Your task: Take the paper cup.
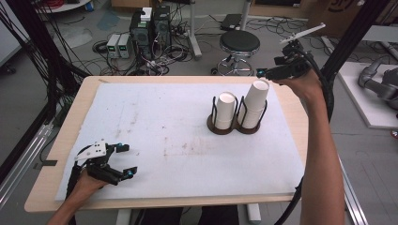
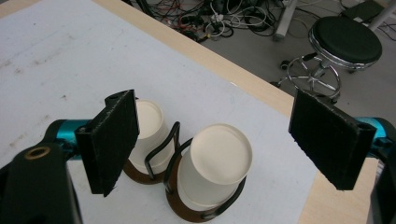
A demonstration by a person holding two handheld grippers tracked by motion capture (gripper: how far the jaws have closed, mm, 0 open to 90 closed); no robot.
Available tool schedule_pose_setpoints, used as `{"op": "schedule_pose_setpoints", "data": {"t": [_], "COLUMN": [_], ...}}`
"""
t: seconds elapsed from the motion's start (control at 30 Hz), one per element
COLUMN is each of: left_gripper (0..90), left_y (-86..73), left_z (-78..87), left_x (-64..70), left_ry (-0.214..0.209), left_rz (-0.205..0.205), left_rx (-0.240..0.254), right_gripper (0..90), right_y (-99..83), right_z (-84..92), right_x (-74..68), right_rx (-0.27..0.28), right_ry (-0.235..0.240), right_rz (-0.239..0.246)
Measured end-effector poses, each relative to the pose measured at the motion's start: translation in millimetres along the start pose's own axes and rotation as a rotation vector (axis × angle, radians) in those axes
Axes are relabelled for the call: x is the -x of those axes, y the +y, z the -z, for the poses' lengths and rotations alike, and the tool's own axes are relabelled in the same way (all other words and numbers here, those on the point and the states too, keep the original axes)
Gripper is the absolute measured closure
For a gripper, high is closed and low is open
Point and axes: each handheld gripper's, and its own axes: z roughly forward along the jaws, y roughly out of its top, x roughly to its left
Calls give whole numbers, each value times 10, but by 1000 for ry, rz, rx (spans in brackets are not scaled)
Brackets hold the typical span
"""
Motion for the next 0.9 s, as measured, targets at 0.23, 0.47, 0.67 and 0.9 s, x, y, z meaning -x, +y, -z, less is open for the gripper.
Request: {"op": "schedule_pose_setpoints", "data": {"t": [0.23,0.47,0.67,0.9], "left_gripper": [18,18,18,18], "left_y": [1,0,0,2], "left_z": [-3,-4,-5,-12], "left_x": [12,14,10,30], "left_ry": [4,11,13,16], "left_rz": [-8,-7,-5,-23], "left_rx": [-4,-3,-3,-9], "right_gripper": [167,167,167,167], "right_y": [9,31,82,62], "right_z": [-71,-195,-263,-359], "right_x": [94,172,221,269], "right_rx": [-9,-81,-127,-182], "right_ry": [54,116,143,166], "right_rz": [39,87,142,178]}}
